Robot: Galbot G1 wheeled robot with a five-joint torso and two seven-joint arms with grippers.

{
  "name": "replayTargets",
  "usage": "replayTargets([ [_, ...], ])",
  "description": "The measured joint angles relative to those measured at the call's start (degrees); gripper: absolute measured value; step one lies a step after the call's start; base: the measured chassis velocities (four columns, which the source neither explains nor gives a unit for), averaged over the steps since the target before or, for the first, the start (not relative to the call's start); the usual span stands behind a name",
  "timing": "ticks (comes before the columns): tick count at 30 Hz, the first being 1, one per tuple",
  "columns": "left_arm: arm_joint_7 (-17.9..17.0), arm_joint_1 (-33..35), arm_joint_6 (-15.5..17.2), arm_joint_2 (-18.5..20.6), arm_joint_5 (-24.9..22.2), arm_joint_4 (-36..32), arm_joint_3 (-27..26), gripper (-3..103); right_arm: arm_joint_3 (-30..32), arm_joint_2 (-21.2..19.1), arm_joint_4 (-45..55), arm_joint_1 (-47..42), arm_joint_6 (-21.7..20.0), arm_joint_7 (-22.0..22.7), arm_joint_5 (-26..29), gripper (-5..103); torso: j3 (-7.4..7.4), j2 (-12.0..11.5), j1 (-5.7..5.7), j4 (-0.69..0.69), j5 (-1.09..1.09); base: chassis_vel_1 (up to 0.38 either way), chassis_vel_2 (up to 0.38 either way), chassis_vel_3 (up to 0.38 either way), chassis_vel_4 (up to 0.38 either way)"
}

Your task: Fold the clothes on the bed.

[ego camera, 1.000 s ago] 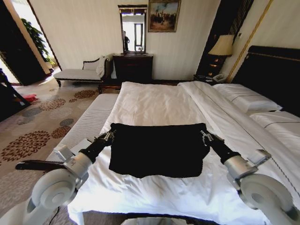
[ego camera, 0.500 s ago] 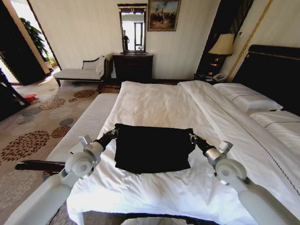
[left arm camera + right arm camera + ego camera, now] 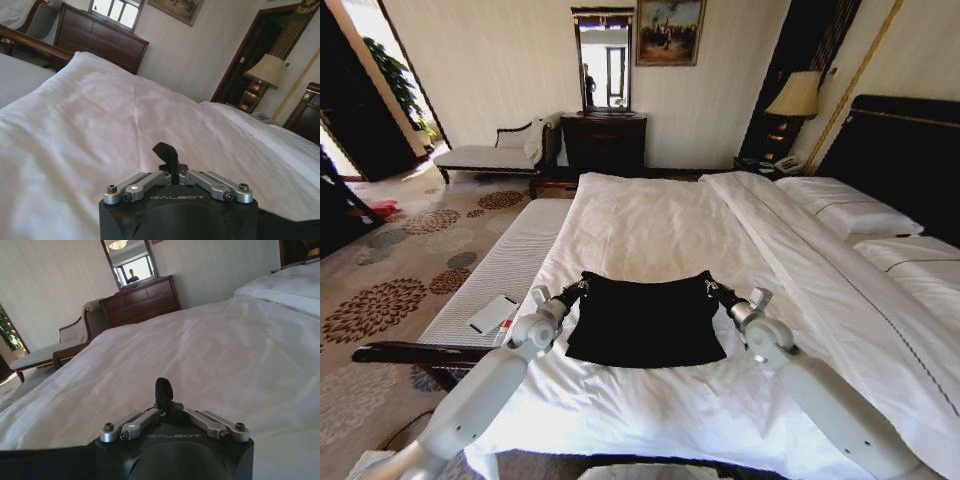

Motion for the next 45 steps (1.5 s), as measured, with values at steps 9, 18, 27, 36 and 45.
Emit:
replayTargets([
  [9,3.5,-3.5,-1.4,-4.4,4.4,10.7,1.6,1,-4.2,2.8,-9.8,6.4,1.6,-1.6,-1.8,2,-0.01,0.0,-0.01,0.01,0.0,0.0,0.0,0.0,0.0],
  [18,4.3,-6.4,-2.5,-9.1,6.7,19.3,2.4,1,-6.3,5.6,-17.1,10.7,3.7,-3.2,-3.7,2,-0.01,0.0,-0.01,0.01,0.0,0.0,0.0,0.0,0.0],
  [27,4.7,-8.2,-3.0,-10.5,7.2,23.3,2.2,1,-6.4,6.2,-20.2,11.5,4.9,-4.6,-4.6,-1,-0.01,0.0,-0.01,0.0,0.0,0.0,0.0,0.0,0.0],
  [36,4.1,-8.5,-3.0,-11.6,8.2,23.7,2.3,-1,-7.3,6.5,-21.6,11.7,4.5,-5.7,-5.3,16,-0.01,0.0,-0.02,0.0,0.0,0.0,0.0,0.0,0.0],
  [45,2.4,-7.0,-1.4,-9.7,7.5,19.7,2.0,31,-6.0,4.9,-20.6,10.8,3.7,-6.6,-4.0,48,-0.01,0.0,-0.02,0.0,0.0,0.0,0.0,0.0,0.0],
])
